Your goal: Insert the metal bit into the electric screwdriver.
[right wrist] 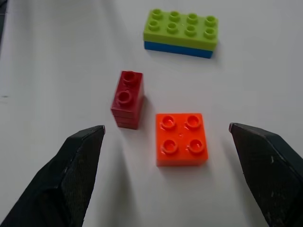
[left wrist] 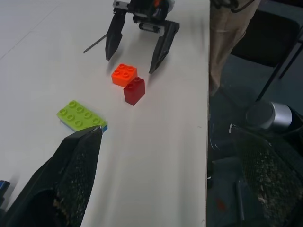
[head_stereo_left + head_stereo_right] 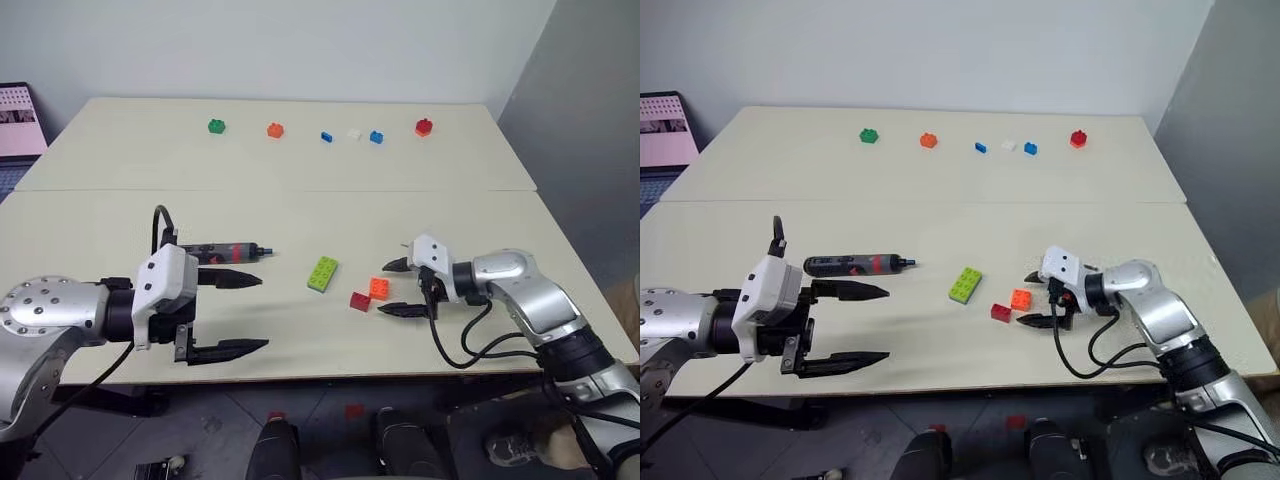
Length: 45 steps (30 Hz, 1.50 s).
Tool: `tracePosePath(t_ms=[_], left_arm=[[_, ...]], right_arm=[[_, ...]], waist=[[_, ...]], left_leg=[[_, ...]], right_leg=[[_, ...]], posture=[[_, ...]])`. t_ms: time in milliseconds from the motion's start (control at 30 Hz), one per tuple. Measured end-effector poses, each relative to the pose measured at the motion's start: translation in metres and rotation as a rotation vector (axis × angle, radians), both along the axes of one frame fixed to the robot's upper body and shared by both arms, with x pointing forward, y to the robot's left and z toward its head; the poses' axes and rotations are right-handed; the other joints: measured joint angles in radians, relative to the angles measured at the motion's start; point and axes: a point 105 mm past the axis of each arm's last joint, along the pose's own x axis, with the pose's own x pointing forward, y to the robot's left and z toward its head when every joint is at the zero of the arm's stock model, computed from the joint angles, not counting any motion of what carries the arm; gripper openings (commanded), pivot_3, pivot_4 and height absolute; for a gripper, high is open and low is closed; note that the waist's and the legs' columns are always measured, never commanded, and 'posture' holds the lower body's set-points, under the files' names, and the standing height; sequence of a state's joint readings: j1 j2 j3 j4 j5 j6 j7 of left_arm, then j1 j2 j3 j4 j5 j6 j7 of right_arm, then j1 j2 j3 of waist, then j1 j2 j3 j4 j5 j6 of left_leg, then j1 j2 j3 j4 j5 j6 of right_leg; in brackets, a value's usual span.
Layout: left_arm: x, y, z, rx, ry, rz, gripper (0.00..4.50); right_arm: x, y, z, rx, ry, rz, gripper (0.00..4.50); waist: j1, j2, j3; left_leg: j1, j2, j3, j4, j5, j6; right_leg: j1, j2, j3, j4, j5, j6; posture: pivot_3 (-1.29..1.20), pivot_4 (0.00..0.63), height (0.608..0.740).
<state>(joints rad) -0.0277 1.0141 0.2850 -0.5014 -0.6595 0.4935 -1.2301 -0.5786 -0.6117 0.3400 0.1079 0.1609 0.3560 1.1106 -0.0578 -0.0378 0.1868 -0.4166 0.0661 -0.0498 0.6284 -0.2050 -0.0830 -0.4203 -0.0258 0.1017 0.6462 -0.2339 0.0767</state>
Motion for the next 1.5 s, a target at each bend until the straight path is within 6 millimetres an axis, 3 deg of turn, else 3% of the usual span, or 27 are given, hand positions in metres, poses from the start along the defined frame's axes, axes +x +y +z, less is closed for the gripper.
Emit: tracePosePath(t_ms=[233, 567, 633, 867, 1033, 1167, 1267, 1500], left_arm=[[0.001, -0.008, -0.001, -0.008, 0.001, -0.031, 4.50], [0.004, -0.016, 0.001, -0.042, -0.013, -0.048, 4.50], [0.004, -0.017, 0.001, -0.046, -0.010, -0.053, 4.50], [0.004, -0.018, 0.001, -0.053, -0.014, -0.057, 4.50], [0.006, -0.021, 0.004, -0.064, -0.031, -0.058, 4.50], [0.007, -0.026, 0.006, -0.086, -0.035, -0.073, 4.50], [0.007, -0.033, 0.009, -0.102, -0.043, -0.107, 4.50], [0.009, -0.048, 0.012, -0.129, -0.050, -0.172, 4.50]], right_arm=[[0.012, 0.003, -0.009, -0.040, -0.016, 0.014, 4.44], [0.010, 0.004, -0.017, -0.040, 0.033, 0.048, 1.78], [0.010, 0.004, -0.016, -0.040, 0.031, 0.051, 1.43], [0.011, 0.004, -0.013, -0.029, 0.013, 0.050, 1.46], [0.013, -0.001, 0.009, -0.001, -0.058, 0.030, 1.46], [0.013, -0.026, 0.033, 0.048, -0.125, -0.084, 1.46], [0.010, -0.056, 0.047, 0.075, -0.173, -0.229, 1.46], [0.002, -0.140, 0.039, 0.074, -0.192, -0.664, 1.46]], waist=[[-0.001, 0.000, 0.000], [-0.001, 0.000, 0.000], [-0.001, 0.000, 0.000], [-0.001, 0.000, 0.000], [0.001, 0.000, 0.000], [0.007, 0.001, 0.000], [0.011, 0.001, 0.000], [0.008, 0.001, 0.000]], left_leg=[[0.000, 0.000, 0.000, 0.000, 0.000, 0.000], [0.000, 0.001, -0.001, 0.000, 0.000, 0.000], [0.000, 0.001, -0.001, 0.000, 0.000, 0.000], [0.000, 0.000, -0.001, 0.000, 0.000, 0.000], [0.000, 0.000, -0.001, 0.000, 0.000, 0.000], [-0.001, 0.000, -0.001, 0.000, 0.000, 0.000], [-0.001, 0.000, -0.001, 0.000, 0.000, 0.000], [0.000, 0.000, -0.001, 0.001, 0.000, 0.000]], right_leg=[[0.000, 0.001, 0.000, 0.000, 0.000, 0.000], [0.000, 0.001, 0.000, 0.001, 0.000, 0.000], [0.000, 0.001, 0.000, 0.001, 0.000, 0.000], [0.000, 0.001, 0.000, 0.001, 0.000, 0.000], [0.000, 0.001, 0.000, 0.001, 0.000, 0.000], [0.001, 0.001, 0.000, 0.000, 0.000, 0.001], [0.001, 0.001, 0.000, 0.001, 0.000, 0.001], [0.001, 0.001, 0.001, 0.001, 0.000, 0.001]], posture=[[0.00, 0.150, 0.740], [0.00, 0.150, 0.740], [0.00, 0.150, 0.740], [0.00, 0.150, 0.740], [0.00, 0.150, 0.740], [0.00, 0.150, 0.740], [0.00, 0.150, 0.740], [0.00, 0.150, 0.740]])
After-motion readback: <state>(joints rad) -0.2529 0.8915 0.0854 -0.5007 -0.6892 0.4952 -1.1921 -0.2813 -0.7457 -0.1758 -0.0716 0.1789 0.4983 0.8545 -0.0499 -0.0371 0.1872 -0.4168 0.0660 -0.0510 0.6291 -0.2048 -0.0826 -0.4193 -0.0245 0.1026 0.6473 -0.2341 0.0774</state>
